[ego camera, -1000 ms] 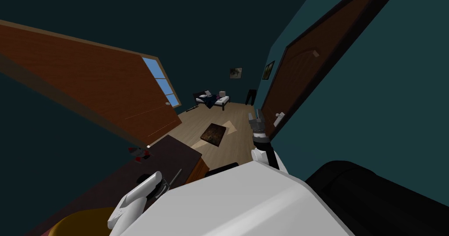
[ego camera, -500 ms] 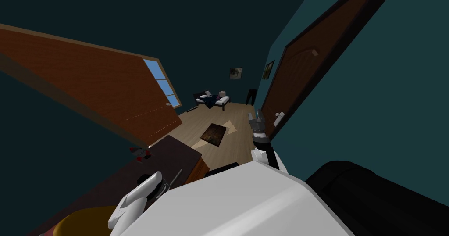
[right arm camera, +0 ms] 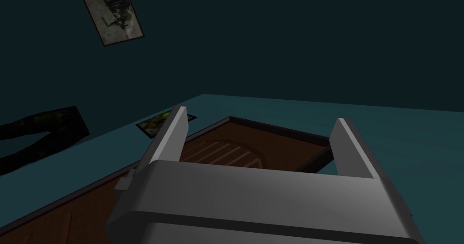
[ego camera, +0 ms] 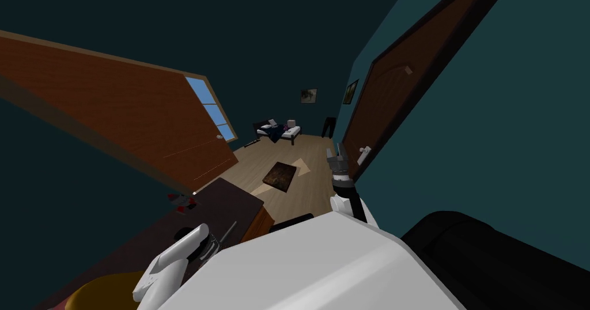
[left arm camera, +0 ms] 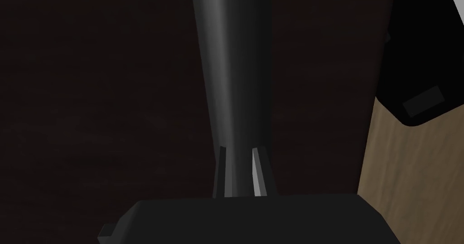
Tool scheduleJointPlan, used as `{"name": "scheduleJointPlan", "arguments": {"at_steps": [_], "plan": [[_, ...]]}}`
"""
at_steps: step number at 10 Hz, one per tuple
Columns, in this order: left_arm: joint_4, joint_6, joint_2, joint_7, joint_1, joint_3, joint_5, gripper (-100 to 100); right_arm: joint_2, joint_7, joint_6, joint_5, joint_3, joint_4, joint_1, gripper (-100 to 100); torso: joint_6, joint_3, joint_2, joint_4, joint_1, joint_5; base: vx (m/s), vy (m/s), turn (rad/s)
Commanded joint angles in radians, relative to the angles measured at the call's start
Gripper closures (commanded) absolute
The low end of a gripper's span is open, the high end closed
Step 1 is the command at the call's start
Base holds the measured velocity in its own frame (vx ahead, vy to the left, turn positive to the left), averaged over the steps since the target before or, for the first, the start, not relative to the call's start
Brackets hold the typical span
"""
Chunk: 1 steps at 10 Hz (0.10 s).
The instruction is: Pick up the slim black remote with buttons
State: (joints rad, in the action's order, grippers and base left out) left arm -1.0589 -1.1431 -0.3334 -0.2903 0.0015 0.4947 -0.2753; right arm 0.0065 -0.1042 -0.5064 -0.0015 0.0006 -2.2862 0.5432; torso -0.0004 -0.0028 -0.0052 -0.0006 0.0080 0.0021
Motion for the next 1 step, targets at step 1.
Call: {"name": "scheduleJointPlan", "arguments": {"at_steps": [1], "plan": [[0.000,0.000,0.000,0.000,0.000,0.000,0.000,0,0.000,0.000,0.000,0.000,0.000,0.000,0.000,0,0.000,0.000,0.000,0.000,0.000,0.000,0.000,0.000,0.000]]}}
